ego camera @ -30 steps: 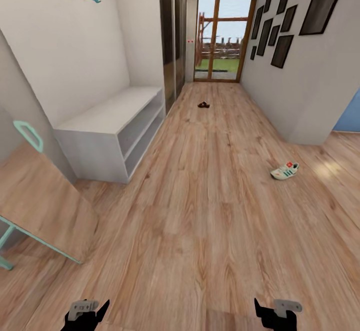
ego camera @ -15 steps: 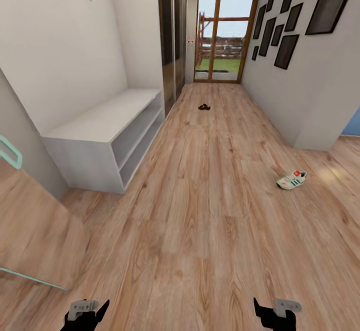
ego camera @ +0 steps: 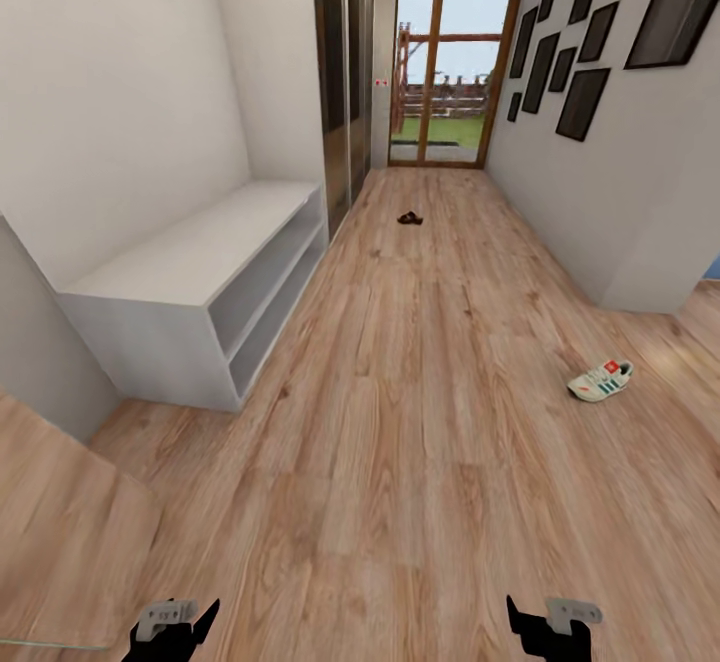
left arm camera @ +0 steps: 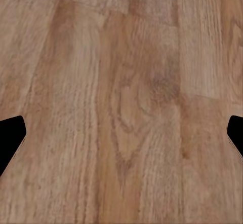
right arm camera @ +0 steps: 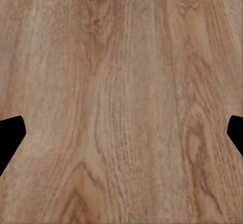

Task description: Pick up the two gym shoes and the two sandals from the corridor floor and place them onto the hallstand (shoe rack) in the corridor, making sure they are on the rack and not on the floor. Arrange them so the two gym shoes are next to each other and the two sandals are next to each other.

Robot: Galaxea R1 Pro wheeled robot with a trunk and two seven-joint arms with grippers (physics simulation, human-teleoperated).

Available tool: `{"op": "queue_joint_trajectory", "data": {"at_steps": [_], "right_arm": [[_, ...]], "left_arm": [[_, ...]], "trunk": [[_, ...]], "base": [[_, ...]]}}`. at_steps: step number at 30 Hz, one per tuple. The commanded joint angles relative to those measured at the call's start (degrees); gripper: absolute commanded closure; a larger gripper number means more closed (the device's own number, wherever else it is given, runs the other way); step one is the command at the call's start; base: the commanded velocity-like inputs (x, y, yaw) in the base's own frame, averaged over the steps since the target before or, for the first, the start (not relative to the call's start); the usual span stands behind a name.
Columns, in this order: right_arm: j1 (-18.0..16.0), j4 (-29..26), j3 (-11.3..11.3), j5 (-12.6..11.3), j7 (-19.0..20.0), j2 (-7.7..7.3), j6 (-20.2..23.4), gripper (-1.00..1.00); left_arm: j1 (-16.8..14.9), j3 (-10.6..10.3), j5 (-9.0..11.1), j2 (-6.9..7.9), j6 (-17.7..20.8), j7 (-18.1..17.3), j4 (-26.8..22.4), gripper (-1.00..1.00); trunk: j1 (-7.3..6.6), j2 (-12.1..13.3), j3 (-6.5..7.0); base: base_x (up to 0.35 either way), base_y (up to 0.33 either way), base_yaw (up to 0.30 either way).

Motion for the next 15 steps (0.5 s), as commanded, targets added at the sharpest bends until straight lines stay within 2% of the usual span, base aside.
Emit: {"op": "queue_joint_trajectory", "data": {"at_steps": [1, 15], "right_arm": [[0.0, 0.1, -0.5, 0.6, 0.2, 0.0, -0.2, -1.0], [0.0, 0.2, -0.5, 0.6, 0.1, -0.21, -0.2, -1.0]], "left_arm": [[0.0, -0.5, 0.6, 0.05, -0.2, -0.1, 0.1, -1.0], [0.0, -0.5, 0.6, 0.01, -0.2, -0.1, 0.1, -1.0]], "trunk": [[0.03, 0.0, -0.05], [0.03, 0.0, -0.05]], "base": [[0.34, 0.0, 0.0], [0.34, -0.052, 0.0]]}}
